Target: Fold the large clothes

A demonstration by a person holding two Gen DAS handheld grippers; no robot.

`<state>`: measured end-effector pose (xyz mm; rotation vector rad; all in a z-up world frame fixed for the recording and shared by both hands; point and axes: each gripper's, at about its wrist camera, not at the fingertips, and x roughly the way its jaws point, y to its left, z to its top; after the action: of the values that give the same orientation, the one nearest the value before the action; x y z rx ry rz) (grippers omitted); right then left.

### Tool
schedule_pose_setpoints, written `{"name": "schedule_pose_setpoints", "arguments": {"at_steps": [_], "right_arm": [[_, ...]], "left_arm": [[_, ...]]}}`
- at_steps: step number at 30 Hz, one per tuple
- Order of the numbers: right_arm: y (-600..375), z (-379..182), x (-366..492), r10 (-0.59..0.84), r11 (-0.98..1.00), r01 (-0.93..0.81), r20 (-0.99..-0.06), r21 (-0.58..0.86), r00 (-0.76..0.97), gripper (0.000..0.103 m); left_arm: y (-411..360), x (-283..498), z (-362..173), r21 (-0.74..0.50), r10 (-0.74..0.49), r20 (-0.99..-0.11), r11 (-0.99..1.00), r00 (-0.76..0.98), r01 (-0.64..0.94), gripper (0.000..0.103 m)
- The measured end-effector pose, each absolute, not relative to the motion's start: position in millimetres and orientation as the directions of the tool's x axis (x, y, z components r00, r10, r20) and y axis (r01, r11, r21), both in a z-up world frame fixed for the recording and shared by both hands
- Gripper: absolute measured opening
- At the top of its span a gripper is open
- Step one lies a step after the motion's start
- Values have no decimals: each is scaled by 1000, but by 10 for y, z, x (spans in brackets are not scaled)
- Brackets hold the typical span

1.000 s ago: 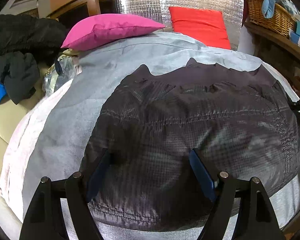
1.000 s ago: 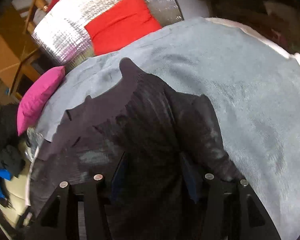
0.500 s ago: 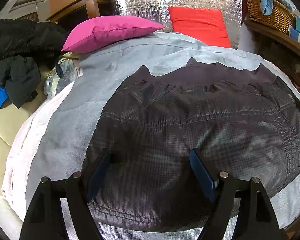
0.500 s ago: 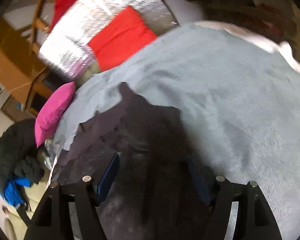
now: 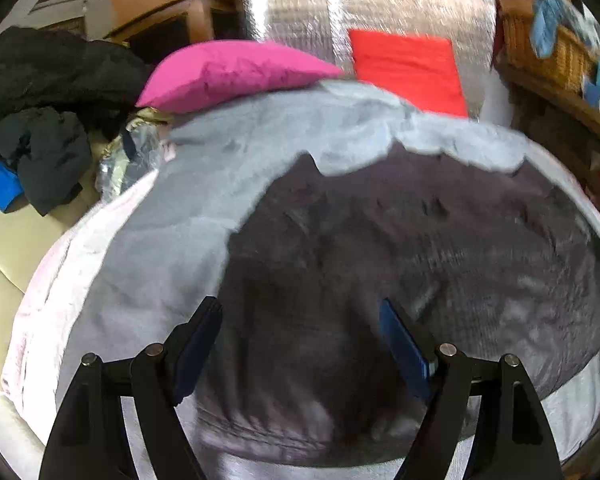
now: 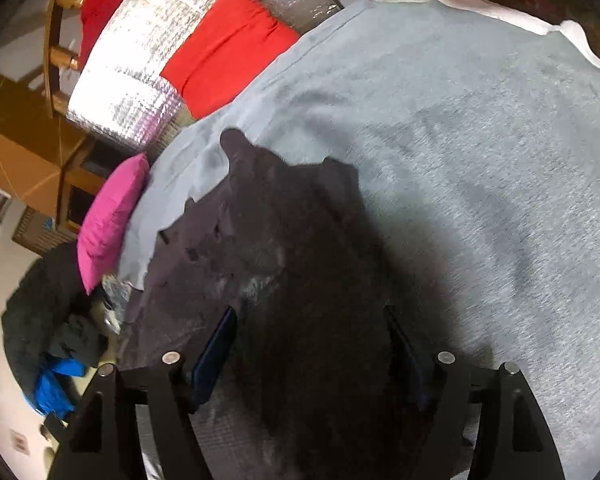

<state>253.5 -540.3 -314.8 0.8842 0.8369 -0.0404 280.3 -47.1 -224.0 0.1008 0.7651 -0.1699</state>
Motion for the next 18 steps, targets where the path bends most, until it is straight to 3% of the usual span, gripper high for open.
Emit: {"name": "schedule_pose_setpoints", "arguments": {"at_steps": [3,9,15,18], "right_arm": [[-5495,-3108,2486,290,641,355,-643,681,709,77],[-5671,-3258,2542,318,574,375,-621,728,716,77],[-5269,-3261,2651,429,653,236,-608,720,668,77],[-5095,-3226,2630,459,696,180,-624,695,633,77]], "left_arm": [[-159,2957,-2216,-97,-166,-709,986,685,139,90],[280,3321,-2637,-386,-353,-816,922,457,24,90],[204,3360,-2765,-546,-531,-759,834,375,77,90],[133,3415,-2794,-538,-531,-758,837,378,98,89]]}}
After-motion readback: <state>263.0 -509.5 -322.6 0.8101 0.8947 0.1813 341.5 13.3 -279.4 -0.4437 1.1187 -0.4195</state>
